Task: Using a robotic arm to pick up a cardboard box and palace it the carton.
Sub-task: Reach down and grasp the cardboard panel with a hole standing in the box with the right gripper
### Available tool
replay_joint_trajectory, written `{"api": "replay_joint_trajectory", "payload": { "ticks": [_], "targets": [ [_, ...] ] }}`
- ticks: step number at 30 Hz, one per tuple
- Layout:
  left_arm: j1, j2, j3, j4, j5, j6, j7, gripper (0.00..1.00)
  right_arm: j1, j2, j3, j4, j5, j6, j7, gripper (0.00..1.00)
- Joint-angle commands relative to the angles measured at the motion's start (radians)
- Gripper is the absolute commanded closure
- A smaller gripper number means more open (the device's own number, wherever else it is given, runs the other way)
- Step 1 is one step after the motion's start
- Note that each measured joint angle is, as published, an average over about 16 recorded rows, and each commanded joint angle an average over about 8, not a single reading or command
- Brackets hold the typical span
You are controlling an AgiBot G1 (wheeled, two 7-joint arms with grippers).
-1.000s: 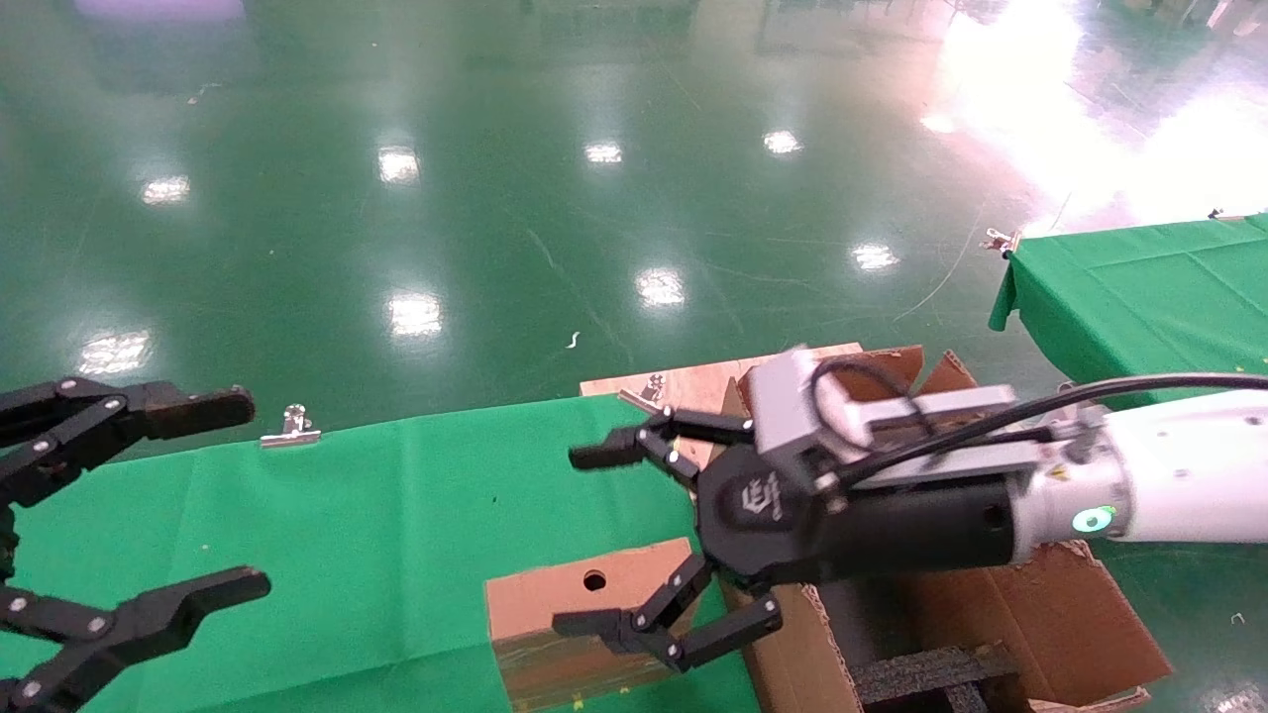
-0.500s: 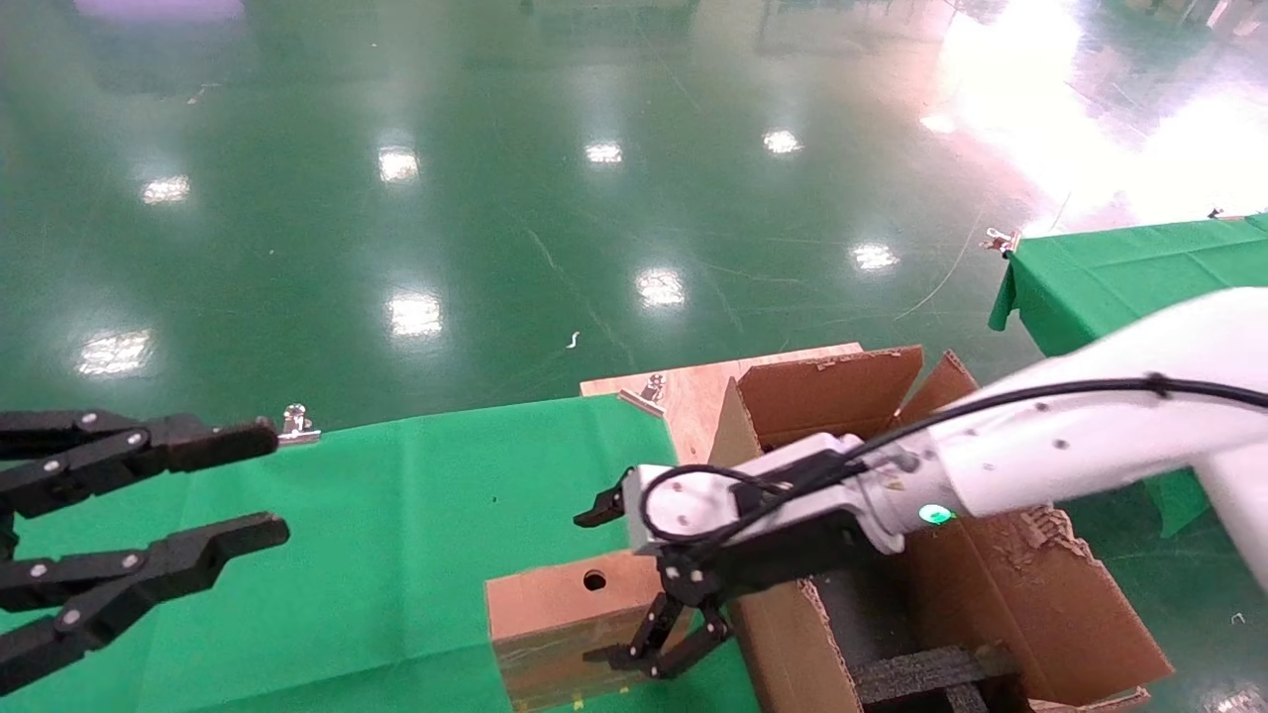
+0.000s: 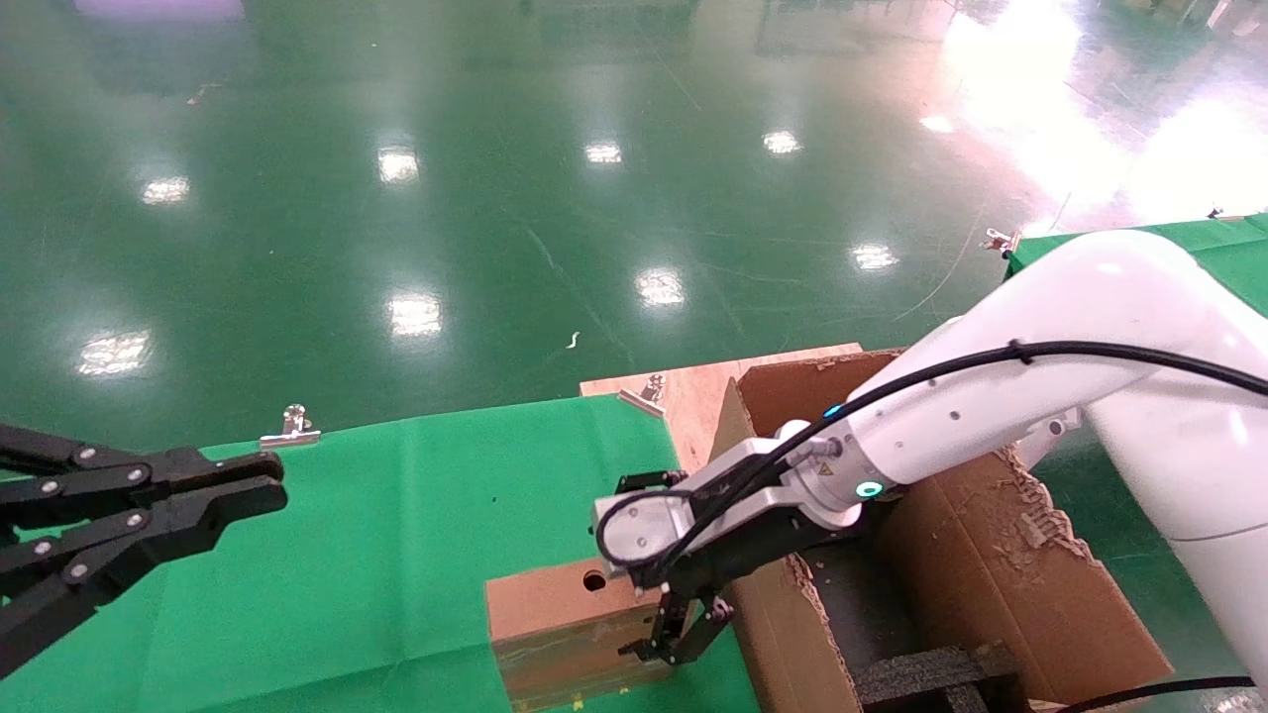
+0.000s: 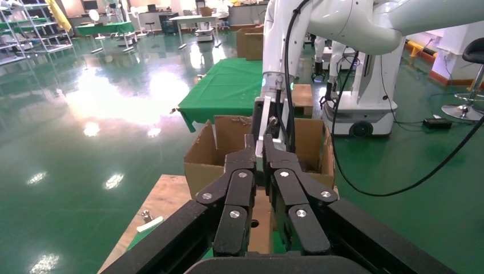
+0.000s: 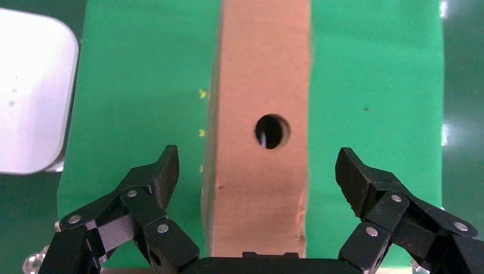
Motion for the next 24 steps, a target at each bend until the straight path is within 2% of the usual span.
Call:
{"api": "replay_joint_trajectory", "payload": {
  "ticks": [1,3,4,8,9,10,24],
  "targets": [
    [0.0,0.0,0.0,0.0,0.0,0.0,0.0,0.32,0.01,-0.01,-0.012,0.0,-0.018,-0.007,-0.004,0.05],
    [0.0,0.0,0.0,0.0,0.0,0.0,0.0,0.07,0.015,-0.015,-0.02,0.002,-0.029,-0.008,-0.009,0.24],
    [0.0,0.0,0.0,0.0,0.0,0.0,0.0,0.0,0.017,-0.016,-0.023,0.003,-0.034,-0.008,-0.011,0.37],
    [0.0,0.0,0.0,0.0,0.0,0.0,0.0,0.0,0.023,-0.021,-0.03,0.005,-0.045,-0.009,-0.015,0.86],
    [0.0,0.0,0.0,0.0,0.0,0.0,0.0,0.0,0.023,-0.021,-0.029,0.006,-0.044,-0.009,-0.014,0.94],
    [0.0,0.0,0.0,0.0,0.0,0.0,0.0,0.0,0.022,-0.02,-0.029,0.006,-0.043,-0.008,-0.014,0.99],
    [0.0,0.0,0.0,0.0,0.0,0.0,0.0,0.0,0.015,-0.014,-0.021,0.004,-0.031,-0.007,-0.011,1.0]
  ]
}}
